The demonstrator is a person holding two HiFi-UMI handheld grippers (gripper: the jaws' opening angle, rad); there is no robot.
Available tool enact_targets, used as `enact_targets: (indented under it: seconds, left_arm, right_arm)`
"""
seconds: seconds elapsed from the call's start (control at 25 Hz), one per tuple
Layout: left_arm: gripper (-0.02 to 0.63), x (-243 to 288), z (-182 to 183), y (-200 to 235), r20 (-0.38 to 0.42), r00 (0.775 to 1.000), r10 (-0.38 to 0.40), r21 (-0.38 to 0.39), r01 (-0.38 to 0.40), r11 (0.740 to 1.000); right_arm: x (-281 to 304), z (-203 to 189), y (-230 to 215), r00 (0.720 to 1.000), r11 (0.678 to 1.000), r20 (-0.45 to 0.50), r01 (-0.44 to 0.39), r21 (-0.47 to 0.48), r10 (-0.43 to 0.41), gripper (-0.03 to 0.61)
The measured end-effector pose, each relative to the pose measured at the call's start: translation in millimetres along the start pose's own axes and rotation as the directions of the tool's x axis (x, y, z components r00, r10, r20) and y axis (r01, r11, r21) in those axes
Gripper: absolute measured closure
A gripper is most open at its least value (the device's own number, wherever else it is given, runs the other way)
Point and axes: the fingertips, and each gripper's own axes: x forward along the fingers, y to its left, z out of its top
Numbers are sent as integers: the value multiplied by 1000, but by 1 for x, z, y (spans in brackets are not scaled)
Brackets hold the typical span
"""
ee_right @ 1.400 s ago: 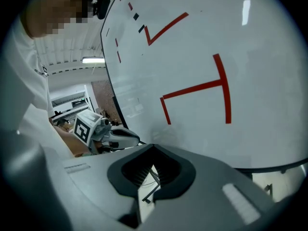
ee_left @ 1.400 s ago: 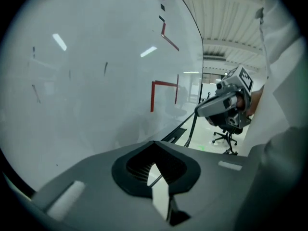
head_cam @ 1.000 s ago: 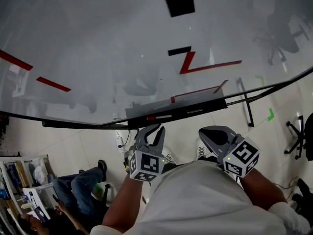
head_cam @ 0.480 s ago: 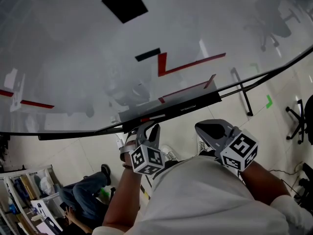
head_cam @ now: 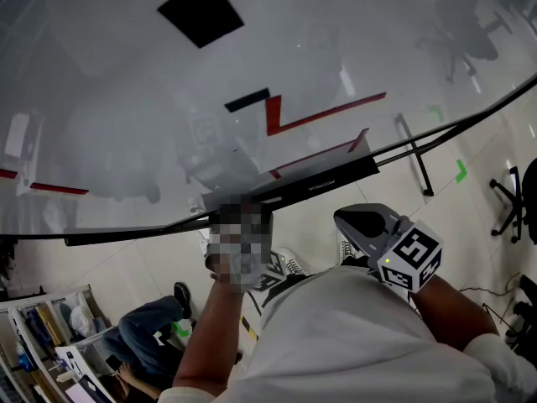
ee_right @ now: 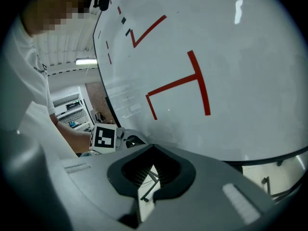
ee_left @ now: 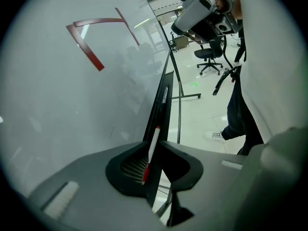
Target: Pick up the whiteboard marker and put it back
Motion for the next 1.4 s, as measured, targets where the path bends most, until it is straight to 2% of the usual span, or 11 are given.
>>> enact_targets:
  seconds: [0.2,0.44,0.92,1.4]
  left_arm:
    - [545,7,-2,4,-35,999,10,64,-8,998]
    - [543,19,-5,1,-67,998,-8,137,17,990]
    - [540,33,-5,1,-121,992,-36,218,62,974]
    - [557,34,-2,-1,-133,990,-48,219,76,973]
  right_arm:
    - [-1,2,1,1000,1000,1,1,-10,-1,577]
    - [-1,0,2,1000,1000,-4,0,-9,0,577]
    - [-1,0,1,1000,1000,-2,0,-4,0,577]
    - [-3,1,-1,1000,1000,0,2,-4,-2,577]
